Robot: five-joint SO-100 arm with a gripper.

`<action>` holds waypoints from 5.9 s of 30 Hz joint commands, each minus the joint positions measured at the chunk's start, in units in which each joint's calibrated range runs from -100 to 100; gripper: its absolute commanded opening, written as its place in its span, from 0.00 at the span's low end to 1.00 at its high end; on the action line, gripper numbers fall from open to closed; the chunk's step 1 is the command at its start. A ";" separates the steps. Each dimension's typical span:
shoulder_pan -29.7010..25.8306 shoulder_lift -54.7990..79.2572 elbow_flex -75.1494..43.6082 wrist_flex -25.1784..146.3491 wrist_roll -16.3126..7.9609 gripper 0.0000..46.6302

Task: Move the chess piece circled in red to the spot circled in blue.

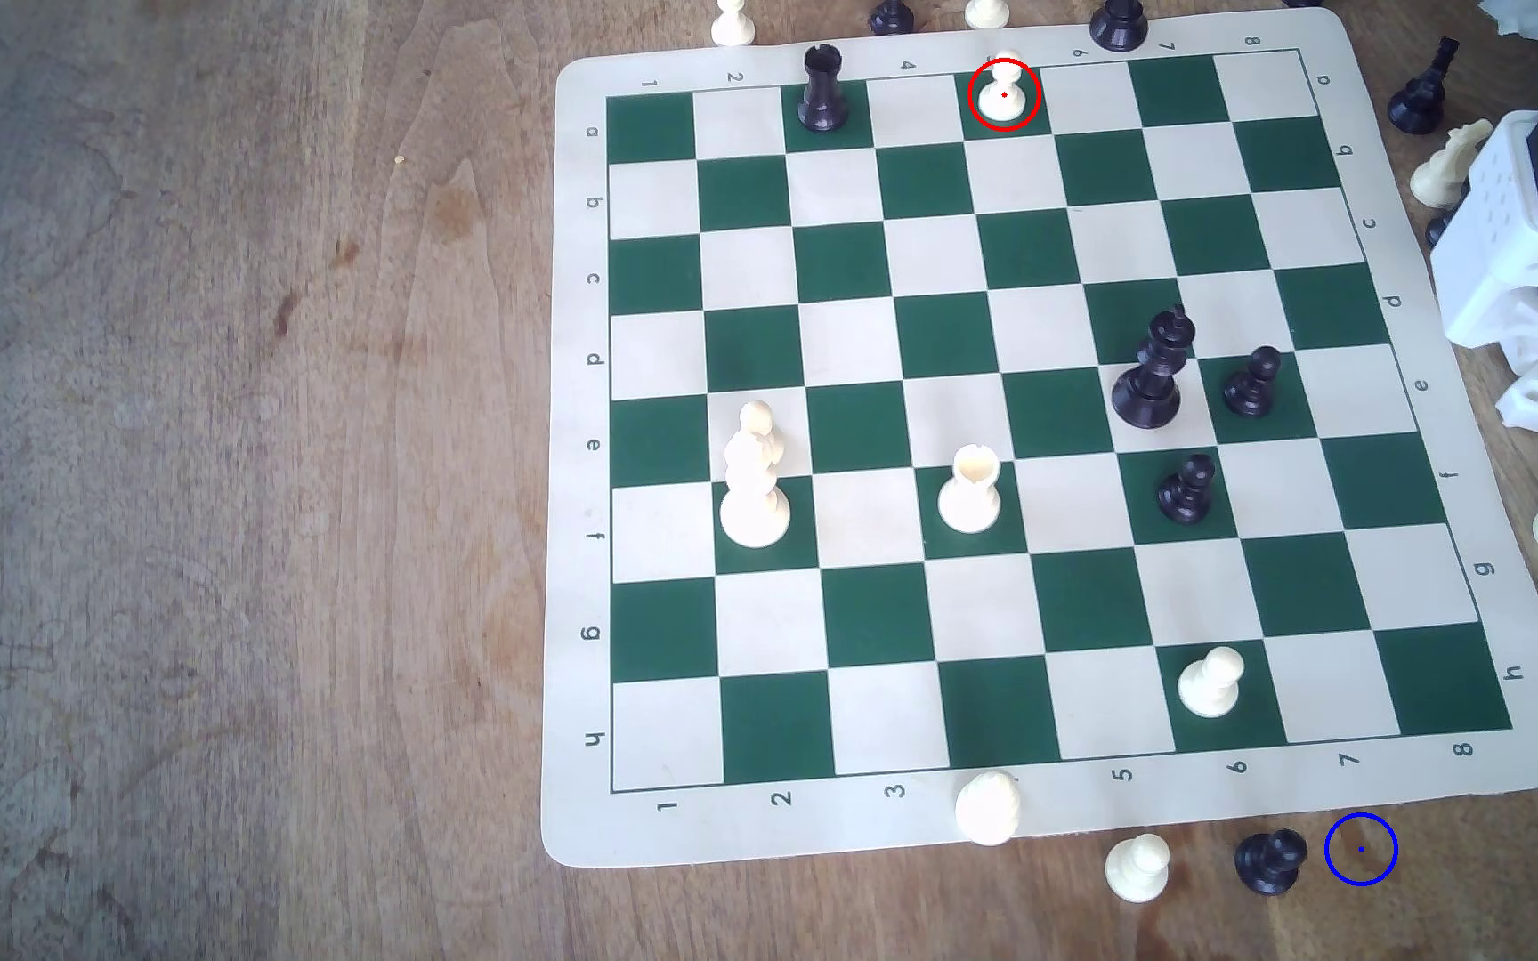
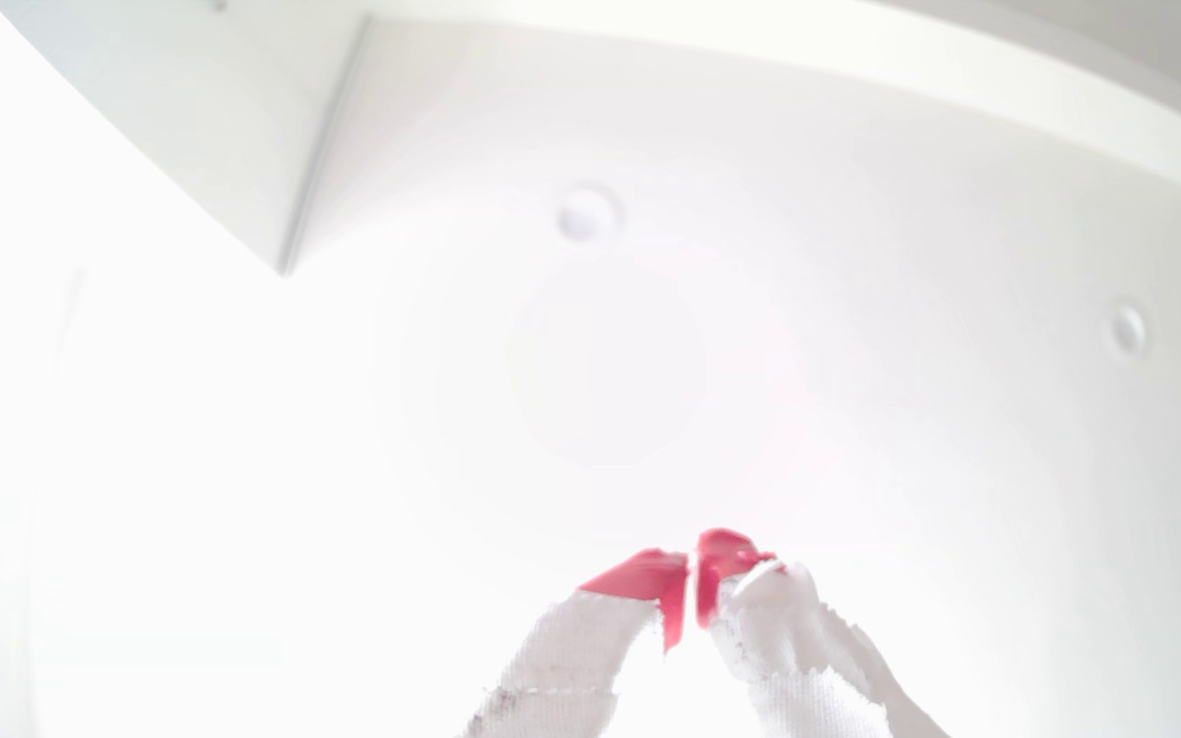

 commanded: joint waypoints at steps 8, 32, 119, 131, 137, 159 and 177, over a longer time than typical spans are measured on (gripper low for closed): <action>-0.21 -0.11 0.90 -1.19 0.20 0.00; -2.64 -0.11 0.90 13.47 -0.44 0.00; 22.00 78.83 -63.92 145.90 5.03 0.25; 22.39 81.97 -60.66 141.89 5.86 0.24; 22.70 82.82 -59.39 140.17 6.06 0.24; 23.41 85.71 -57.48 136.16 6.25 0.24; 23.02 86.22 -55.76 133.13 5.62 0.22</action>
